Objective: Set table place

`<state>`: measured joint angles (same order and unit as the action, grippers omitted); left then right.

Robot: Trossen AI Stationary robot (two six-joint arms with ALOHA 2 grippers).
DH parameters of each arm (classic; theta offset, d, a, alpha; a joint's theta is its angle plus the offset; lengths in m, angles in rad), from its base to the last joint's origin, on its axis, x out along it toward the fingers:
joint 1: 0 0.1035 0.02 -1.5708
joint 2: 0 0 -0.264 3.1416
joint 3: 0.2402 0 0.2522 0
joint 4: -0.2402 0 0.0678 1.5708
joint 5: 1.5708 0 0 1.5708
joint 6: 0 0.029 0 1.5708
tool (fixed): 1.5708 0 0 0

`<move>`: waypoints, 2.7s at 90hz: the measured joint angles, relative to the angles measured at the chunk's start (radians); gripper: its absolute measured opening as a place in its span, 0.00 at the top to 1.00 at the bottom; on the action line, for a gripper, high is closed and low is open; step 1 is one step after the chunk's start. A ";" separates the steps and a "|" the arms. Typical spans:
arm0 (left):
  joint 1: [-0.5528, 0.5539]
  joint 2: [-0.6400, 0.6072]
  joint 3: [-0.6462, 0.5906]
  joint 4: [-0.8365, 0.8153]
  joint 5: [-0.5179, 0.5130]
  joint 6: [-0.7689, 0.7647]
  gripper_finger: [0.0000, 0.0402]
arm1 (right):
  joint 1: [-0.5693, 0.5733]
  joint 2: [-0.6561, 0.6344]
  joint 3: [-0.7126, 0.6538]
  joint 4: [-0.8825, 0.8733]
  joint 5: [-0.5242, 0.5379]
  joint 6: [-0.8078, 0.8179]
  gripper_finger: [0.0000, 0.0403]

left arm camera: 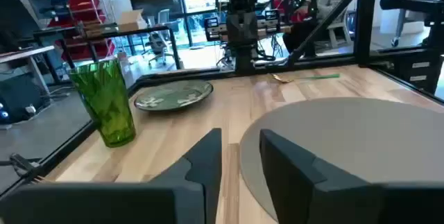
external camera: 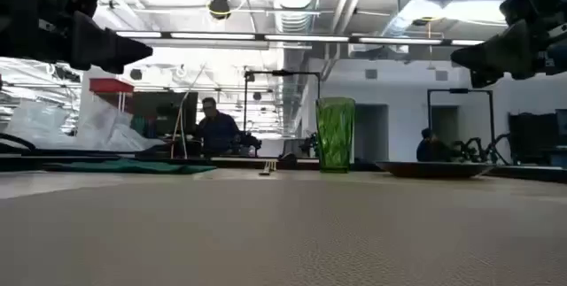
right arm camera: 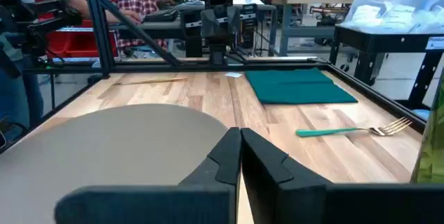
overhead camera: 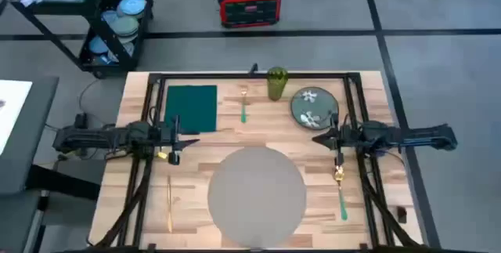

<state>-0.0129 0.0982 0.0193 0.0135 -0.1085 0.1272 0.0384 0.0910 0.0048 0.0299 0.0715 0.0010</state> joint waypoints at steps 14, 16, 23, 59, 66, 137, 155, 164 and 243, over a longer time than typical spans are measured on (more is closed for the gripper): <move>0.000 0.000 0.000 0.000 0.000 0.000 0.80 | 0.000 0.000 0.000 0.000 0.000 0.000 1.00; 0.000 0.000 0.000 0.000 0.000 0.000 0.80 | 0.000 0.000 0.000 0.000 0.000 0.000 1.00; 0.000 0.000 0.000 0.000 0.000 0.000 0.80 | 0.000 0.000 0.000 0.000 0.000 0.000 1.00; 0.001 0.000 0.000 0.000 0.000 0.000 0.80 | 0.000 0.000 0.000 0.000 0.000 0.000 1.00; 0.001 0.000 0.000 0.000 0.000 0.000 0.80 | 0.000 0.000 0.000 0.000 0.000 0.000 1.00; 0.001 0.000 0.000 0.000 0.000 0.000 0.80 | 0.000 0.000 0.000 0.000 0.000 0.000 1.00; 0.001 0.000 0.000 0.023 -0.005 0.044 0.80 | 0.000 0.000 0.000 0.000 0.000 0.000 1.00; 0.001 0.000 0.000 0.053 -0.006 0.037 0.80 | 0.000 0.000 0.000 0.006 0.007 -0.013 1.00; 0.005 0.000 0.000 0.172 -0.371 -0.976 0.80 | -0.023 0.000 0.015 0.145 0.034 0.312 1.00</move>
<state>-0.0082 0.0980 0.0193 0.1852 -0.4793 -0.8491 0.0151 0.0914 0.0193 0.1747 0.1051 0.3132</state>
